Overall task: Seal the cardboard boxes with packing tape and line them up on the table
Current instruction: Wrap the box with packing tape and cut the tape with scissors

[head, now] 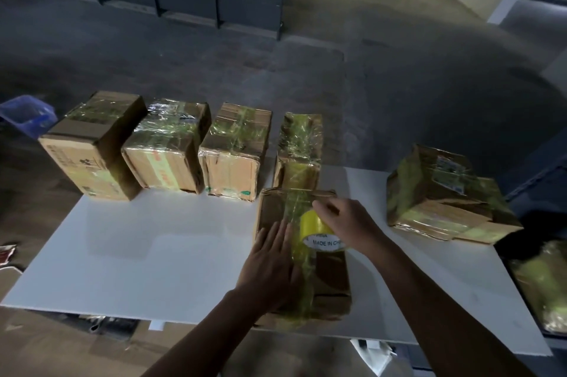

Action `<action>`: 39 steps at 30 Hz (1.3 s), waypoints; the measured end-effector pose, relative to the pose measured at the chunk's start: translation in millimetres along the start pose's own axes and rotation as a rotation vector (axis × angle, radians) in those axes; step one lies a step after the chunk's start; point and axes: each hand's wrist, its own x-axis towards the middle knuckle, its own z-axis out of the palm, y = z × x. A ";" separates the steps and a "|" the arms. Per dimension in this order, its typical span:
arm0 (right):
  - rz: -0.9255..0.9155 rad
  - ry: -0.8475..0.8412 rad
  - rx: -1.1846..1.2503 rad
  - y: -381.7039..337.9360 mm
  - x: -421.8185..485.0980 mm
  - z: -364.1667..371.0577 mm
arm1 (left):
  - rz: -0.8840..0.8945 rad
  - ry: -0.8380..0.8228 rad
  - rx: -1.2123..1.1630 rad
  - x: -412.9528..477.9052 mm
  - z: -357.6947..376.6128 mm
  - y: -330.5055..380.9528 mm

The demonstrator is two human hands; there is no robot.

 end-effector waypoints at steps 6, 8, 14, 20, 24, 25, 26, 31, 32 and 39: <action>0.026 -0.028 0.218 17.8 -5.2 -2.1 | 0.015 -0.048 0.055 3.2 -1.6 -2.6; -0.030 0.027 0.065 20.7 -2.7 -9.2 | 0.023 -0.055 0.080 4.5 1.6 -3.7; -0.112 0.156 -0.132 22.9 -5.6 -3.6 | -0.070 -0.158 0.179 17.7 -9.1 14.3; -0.016 0.085 0.072 29.4 -9.2 -9.5 | -0.044 -0.107 0.072 26.1 3.5 39.4; 0.035 0.064 0.355 44.1 -17.3 -6.5 | -0.039 -0.112 0.088 25.1 7.6 33.6; 0.027 0.069 0.346 44.2 -15.7 -7.0 | -0.041 -0.109 0.089 25.6 8.6 33.7; 0.021 0.070 0.301 44.7 -12.2 -7.7 | -0.047 -0.104 0.082 25.7 9.2 34.1; -0.006 0.188 -0.089 73.2 -2.5 -32.6 | -0.059 -0.110 0.114 28.4 11.4 32.9; -0.028 0.198 -0.148 85.4 -4.9 -35.0 | -0.056 -0.106 0.117 29.1 12.4 32.9; 0.002 0.207 -0.255 114.2 -12.4 -18.5 | -0.009 -0.146 0.159 29.3 11.4 33.9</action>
